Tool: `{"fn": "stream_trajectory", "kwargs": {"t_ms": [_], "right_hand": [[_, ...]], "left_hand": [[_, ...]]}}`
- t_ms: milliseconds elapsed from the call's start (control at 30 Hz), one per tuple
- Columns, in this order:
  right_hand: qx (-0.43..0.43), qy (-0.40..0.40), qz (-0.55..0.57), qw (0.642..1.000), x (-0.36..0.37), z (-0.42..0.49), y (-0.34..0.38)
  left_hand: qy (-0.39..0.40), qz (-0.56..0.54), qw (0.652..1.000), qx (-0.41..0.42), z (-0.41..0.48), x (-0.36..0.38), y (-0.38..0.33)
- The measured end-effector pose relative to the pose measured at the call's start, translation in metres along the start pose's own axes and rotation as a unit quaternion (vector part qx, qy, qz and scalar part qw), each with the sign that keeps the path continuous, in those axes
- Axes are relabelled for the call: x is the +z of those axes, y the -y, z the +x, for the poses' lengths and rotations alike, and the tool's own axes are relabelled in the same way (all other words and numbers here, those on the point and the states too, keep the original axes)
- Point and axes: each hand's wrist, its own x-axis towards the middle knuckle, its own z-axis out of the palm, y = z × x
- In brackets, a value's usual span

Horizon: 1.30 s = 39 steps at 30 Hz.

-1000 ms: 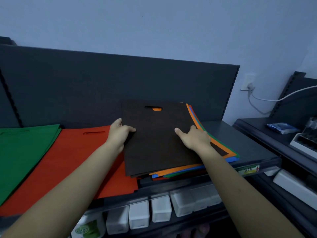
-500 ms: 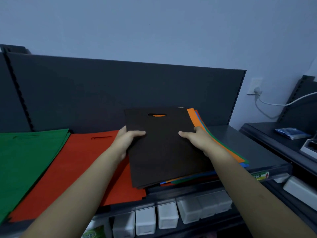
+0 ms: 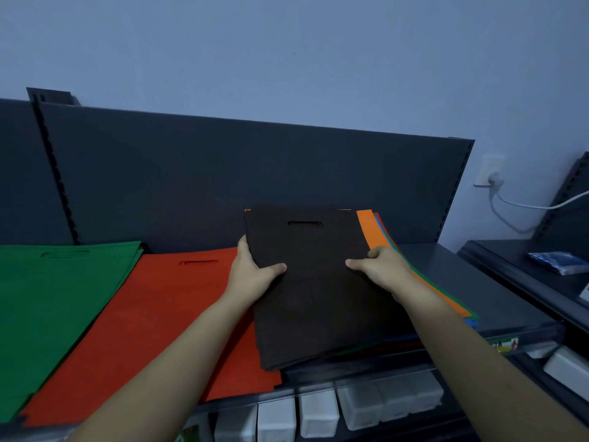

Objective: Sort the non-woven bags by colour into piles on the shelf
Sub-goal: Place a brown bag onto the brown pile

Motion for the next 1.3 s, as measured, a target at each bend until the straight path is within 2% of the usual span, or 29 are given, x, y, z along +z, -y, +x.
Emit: {"fn": "stream_trajectory", "kwargs": {"t_ms": [200,400,567,733,867,933,1033,1100,1233,1300], "right_hand": [[0.013,-0.025,0.129,0.991,-0.002,0.001,-0.002],[-0.02,-0.029,0.151,0.988,-0.002,-0.004,0.003],[-0.022,-0.042,0.215,0.976,-0.005,-0.003,0.005],[0.004,-0.095,0.262,0.96,-0.005,0.006,0.0],[0.05,-0.043,0.317,0.946,-0.003,0.015,-0.006],[0.042,-0.012,0.319,0.947,-0.003,0.013,-0.004],[0.001,-0.01,0.304,0.953,-0.004,0.011,0.0],[-0.015,-0.007,0.322,0.947,-0.007,0.012,0.002],[-0.012,0.001,0.412,0.911,-0.017,0.015,0.0],[-0.012,-0.004,0.421,0.907,-0.02,0.015,0.0]], "left_hand": [[-0.001,0.034,0.999,0.013,0.004,0.0,-0.002],[0.012,0.16,0.986,0.04,0.012,-0.007,-0.007],[-0.003,0.19,0.979,0.079,0.013,-0.007,-0.011],[-0.011,0.148,0.987,0.057,0.013,-0.008,-0.015],[-0.005,0.137,0.988,0.068,0.011,-0.008,-0.016],[0.003,0.139,0.987,0.079,0.011,-0.008,-0.017],[0.012,0.129,0.989,0.071,0.015,-0.007,-0.014],[0.01,0.098,0.994,0.05,0.018,-0.007,-0.013],[0.018,-0.031,0.999,-0.032,0.021,-0.008,-0.012],[0.01,-0.037,0.998,-0.041,0.023,-0.008,-0.013]]}}
